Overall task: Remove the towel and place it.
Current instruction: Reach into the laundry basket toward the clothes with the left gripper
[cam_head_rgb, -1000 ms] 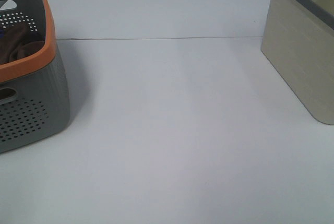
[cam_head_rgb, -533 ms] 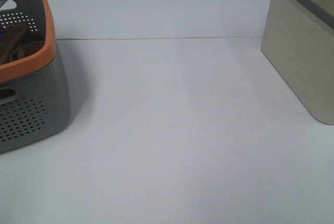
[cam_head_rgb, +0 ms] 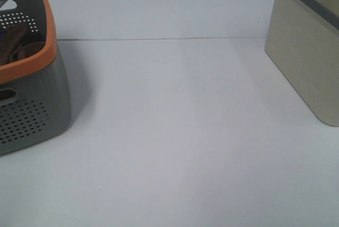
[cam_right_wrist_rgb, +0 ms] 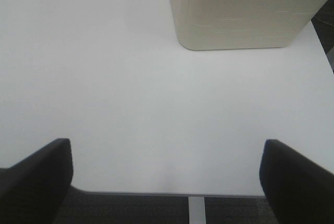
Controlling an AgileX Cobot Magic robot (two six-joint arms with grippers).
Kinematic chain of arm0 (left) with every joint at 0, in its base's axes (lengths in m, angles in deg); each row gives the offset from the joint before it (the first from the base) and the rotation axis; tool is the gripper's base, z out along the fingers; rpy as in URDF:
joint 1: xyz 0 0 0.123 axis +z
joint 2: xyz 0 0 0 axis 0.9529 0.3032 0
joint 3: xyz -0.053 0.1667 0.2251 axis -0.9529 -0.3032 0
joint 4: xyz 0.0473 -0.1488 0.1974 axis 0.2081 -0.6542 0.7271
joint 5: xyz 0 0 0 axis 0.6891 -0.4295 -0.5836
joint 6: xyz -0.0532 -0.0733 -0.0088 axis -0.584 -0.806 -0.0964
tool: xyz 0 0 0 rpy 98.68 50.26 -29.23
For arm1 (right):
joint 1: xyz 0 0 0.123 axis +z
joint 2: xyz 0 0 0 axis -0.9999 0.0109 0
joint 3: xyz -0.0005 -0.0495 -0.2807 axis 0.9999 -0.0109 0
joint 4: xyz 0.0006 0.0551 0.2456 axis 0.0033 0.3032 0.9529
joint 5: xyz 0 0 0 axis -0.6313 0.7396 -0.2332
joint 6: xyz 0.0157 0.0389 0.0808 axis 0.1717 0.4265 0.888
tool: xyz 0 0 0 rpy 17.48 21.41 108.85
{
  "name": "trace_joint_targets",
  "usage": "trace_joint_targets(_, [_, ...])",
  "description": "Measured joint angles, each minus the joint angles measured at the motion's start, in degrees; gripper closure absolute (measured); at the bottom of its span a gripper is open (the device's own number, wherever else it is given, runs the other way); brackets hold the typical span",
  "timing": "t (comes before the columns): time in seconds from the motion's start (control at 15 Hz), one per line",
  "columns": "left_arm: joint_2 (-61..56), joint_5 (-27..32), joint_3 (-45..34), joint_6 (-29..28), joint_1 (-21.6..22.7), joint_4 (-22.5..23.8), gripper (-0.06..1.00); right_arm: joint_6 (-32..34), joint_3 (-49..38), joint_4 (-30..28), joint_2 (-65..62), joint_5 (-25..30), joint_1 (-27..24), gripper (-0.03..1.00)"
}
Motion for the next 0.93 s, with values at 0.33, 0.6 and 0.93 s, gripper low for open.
trace_joint_targets(0.33, [21.72,7.51,18.39,1.95,0.0,0.0,-0.05,0.0,0.0,0.0,0.0,0.0,0.0,0.11])
trace_joint_targets(0.6, [40.05,8.08,33.0,9.34,0.0,0.0,-0.05,0.0,0.0,0.0,0.0,0.0,0.0,0.11])
trace_joint_targets(0.93, [59.3,8.08,48.59,22.06,0.0,0.0,-0.05,0.0,0.0,0.0,0.0,0.0,0.0,0.11])
